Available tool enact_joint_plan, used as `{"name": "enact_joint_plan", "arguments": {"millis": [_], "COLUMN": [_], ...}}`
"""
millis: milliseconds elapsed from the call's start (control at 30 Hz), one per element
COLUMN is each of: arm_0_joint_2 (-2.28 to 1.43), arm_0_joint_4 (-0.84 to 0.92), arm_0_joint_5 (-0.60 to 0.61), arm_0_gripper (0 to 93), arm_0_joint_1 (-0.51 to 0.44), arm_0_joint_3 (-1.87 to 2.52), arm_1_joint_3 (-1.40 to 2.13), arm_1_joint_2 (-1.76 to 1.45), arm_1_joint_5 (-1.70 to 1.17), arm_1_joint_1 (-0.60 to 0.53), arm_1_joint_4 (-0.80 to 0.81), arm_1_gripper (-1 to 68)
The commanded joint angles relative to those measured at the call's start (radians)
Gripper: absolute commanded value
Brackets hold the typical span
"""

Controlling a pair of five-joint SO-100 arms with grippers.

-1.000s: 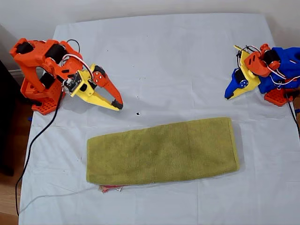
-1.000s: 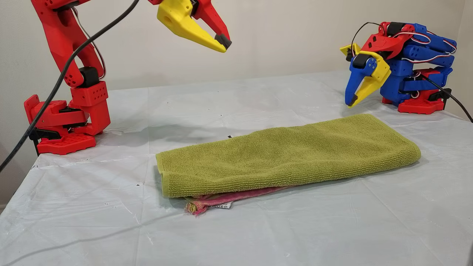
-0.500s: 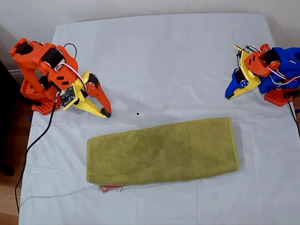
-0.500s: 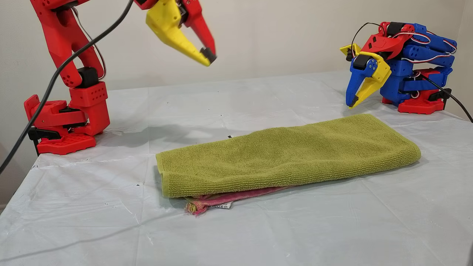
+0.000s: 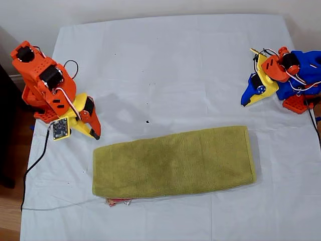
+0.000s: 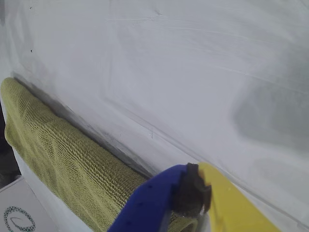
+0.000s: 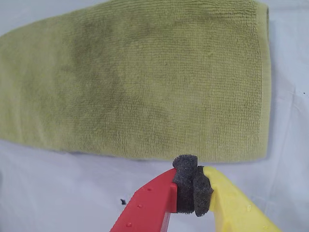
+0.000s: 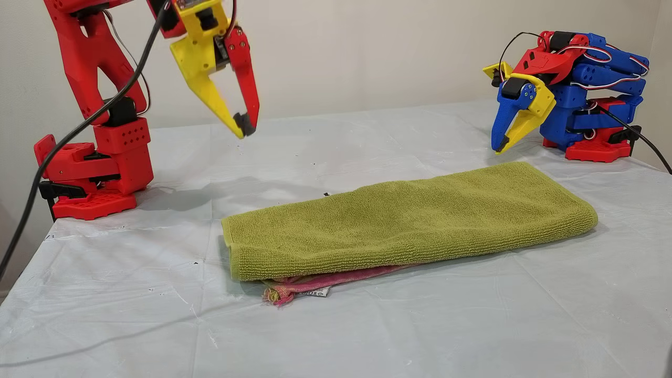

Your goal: Fold the towel.

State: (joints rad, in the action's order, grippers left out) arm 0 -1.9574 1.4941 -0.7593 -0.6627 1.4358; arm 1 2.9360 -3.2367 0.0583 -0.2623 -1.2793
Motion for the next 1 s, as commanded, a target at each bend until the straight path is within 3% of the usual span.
{"name": "enact_joint_plan", "arguments": {"millis": [0,167,400,833,967], "arm_0_joint_2": [0.028,0.149,0.275,0.426,0.439], "arm_0_joint_4": [-0.037,-0.006,-0.061,-0.080,-0.094], "arm_0_joint_5": [-0.002,-0.057,-0.149,-0.330,-0.347], "arm_0_gripper": [0.1,26.1,49.5,78.6,81.6], "arm_0_joint_1": [-0.023,-0.038,-0.094,-0.169,-0.175], "arm_0_joint_3": [-0.005,-0.061,-0.081,-0.164,-0.163], "arm_1_joint_3": [0.097,0.097,0.097,0.097,0.097], "arm_1_joint_2": [-0.222,-0.222,-0.222,-0.222,-0.222], "arm_1_joint_5": [-0.005,-0.005,-0.005,-0.005,-0.005], "arm_1_joint_1": [0.005,0.005,0.005,0.005,0.005], "arm_1_joint_4": [-0.002,-0.002,-0.002,-0.002,-0.002], "arm_1_gripper": [0.1,0.1,0.1,0.1,0.1]}}
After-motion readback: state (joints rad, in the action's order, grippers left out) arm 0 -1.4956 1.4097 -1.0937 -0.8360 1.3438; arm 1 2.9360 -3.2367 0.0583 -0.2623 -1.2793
